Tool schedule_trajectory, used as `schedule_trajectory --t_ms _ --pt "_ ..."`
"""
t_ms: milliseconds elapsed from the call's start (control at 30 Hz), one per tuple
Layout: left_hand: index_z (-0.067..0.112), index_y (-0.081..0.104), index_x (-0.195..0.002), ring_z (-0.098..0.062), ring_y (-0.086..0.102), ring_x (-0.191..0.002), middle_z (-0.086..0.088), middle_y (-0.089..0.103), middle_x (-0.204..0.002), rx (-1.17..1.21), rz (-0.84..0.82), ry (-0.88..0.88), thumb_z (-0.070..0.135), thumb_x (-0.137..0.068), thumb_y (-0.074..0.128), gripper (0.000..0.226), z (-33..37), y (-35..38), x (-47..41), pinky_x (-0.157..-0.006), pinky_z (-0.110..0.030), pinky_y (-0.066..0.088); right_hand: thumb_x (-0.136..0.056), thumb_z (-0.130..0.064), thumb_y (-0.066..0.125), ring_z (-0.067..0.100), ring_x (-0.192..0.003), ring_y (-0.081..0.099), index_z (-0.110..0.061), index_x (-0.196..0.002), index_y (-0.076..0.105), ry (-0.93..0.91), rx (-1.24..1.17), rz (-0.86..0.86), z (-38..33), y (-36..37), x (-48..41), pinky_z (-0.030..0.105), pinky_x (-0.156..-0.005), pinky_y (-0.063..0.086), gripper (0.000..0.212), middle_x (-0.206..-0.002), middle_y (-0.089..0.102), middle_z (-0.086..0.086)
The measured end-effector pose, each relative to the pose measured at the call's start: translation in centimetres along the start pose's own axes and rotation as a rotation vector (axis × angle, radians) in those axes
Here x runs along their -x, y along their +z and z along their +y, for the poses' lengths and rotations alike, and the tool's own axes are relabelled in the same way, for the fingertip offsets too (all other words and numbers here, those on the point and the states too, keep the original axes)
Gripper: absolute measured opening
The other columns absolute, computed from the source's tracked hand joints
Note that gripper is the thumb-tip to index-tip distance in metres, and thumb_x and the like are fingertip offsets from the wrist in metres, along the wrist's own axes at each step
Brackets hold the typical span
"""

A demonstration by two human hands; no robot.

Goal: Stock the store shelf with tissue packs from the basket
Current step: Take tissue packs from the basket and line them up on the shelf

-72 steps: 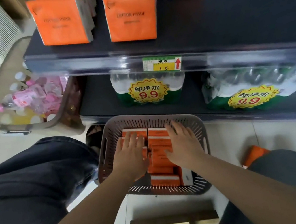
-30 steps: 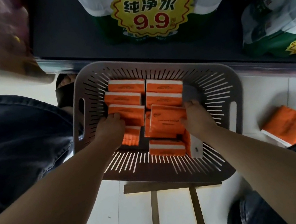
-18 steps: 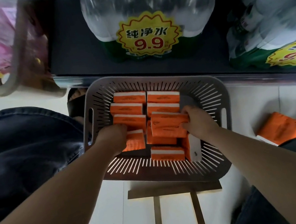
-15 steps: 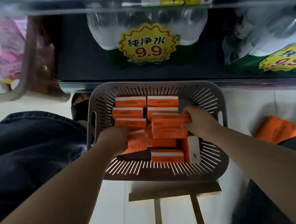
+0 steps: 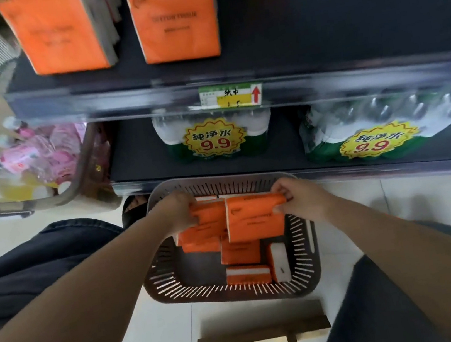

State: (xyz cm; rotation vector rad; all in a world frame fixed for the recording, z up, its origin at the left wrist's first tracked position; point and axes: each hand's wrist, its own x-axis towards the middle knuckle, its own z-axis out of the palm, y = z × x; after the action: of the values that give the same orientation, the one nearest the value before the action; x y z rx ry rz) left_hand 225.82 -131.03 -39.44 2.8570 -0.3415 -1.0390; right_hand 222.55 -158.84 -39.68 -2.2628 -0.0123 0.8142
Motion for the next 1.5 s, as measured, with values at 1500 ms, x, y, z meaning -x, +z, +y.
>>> schedule_trajectory --t_ms 1500 --pt "0.032 0.031 -0.139 -0.025 0.057 -0.117 -0.003 0.043 -0.136 1.401 0.389 0.431 0.020 -0.063 0.082 0.093 13.9 -22.8 6.8 -0.093 -0.043 0.053 -0.090 -0.029 0.062 0.018 -0.107 0.063 -0.021 -0.123 0.058 -0.437 -0.645 0.492 -12.1 -19.1 8.2 0.039 -0.092 0.053 0.034 -0.122 0.061 0.004"
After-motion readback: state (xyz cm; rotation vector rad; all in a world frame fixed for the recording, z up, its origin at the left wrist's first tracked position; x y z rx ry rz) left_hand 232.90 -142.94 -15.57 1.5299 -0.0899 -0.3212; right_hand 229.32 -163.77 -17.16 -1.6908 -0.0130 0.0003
